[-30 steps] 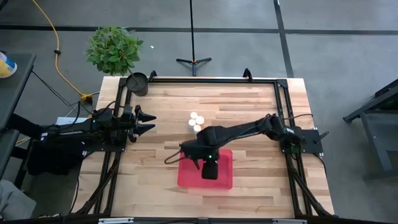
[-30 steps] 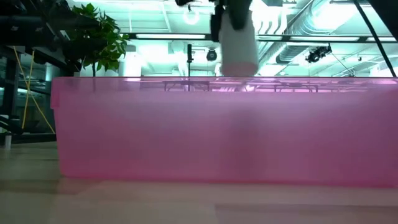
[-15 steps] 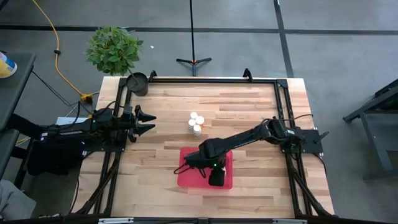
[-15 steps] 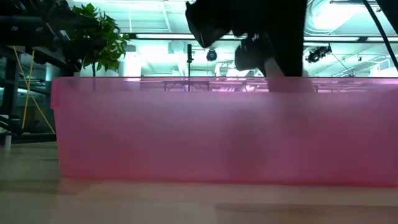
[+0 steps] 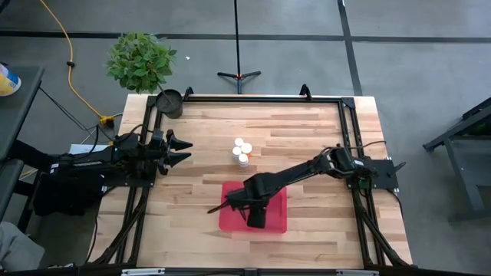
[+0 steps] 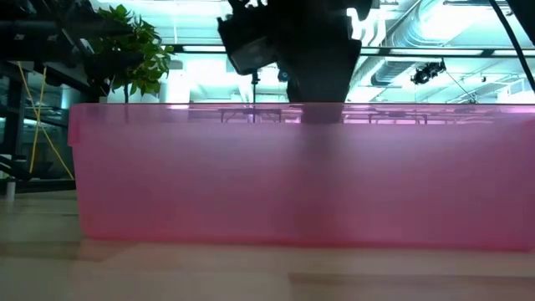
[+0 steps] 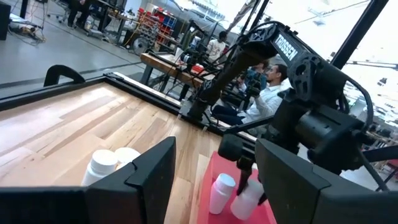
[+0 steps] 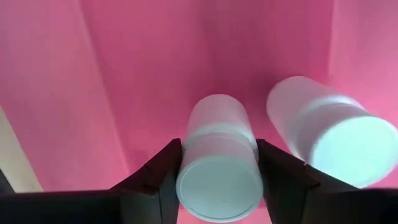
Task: Pick and place pill bottles into a basket
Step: Put the white pill bottle into the bin, then put the bottom white pill bottle into the bin
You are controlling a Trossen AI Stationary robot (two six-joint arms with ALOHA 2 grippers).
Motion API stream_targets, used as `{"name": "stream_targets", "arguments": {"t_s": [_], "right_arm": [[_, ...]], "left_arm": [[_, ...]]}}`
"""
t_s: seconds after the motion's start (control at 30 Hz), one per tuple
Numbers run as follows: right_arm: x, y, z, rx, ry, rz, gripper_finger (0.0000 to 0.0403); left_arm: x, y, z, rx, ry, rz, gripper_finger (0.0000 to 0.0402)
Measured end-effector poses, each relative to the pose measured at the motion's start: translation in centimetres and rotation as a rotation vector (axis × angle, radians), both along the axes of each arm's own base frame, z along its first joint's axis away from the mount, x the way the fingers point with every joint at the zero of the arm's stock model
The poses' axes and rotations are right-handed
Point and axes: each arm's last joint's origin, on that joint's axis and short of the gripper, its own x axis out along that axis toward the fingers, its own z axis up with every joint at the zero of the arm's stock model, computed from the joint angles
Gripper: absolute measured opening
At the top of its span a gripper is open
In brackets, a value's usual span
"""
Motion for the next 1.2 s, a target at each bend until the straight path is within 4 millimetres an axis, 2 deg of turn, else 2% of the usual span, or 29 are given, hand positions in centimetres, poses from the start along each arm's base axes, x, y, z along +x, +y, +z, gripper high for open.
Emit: {"name": "stream_targets", "arguments": {"t_s": [0.2,0.57,0.8,1.2], "right_arm": [[-0.1,1.2,0.0,-0.016,-0.035,-0.022,0.0163],[-0.1,1.5,0.0,0.012,-0.022,-0.125,0.0164],[-0.1,1.5,0.0,0.016,-0.015,-0.155,0.0215],[-0.2,1.4,0.0,0.042,0.003,-0.146,0.0223]], "left_arm": [[0.0,0.0,0.0,0.001,0.0,0.003,0.0253],[0.0,0.0,0.0,0.002,0.003,0.003,0.0253],[0.0,0.0,0.0,0.002,0.003,0.002,0.0253],[0.0,0.0,0.0,0.002,0.004,0.001,0.0253]]}}
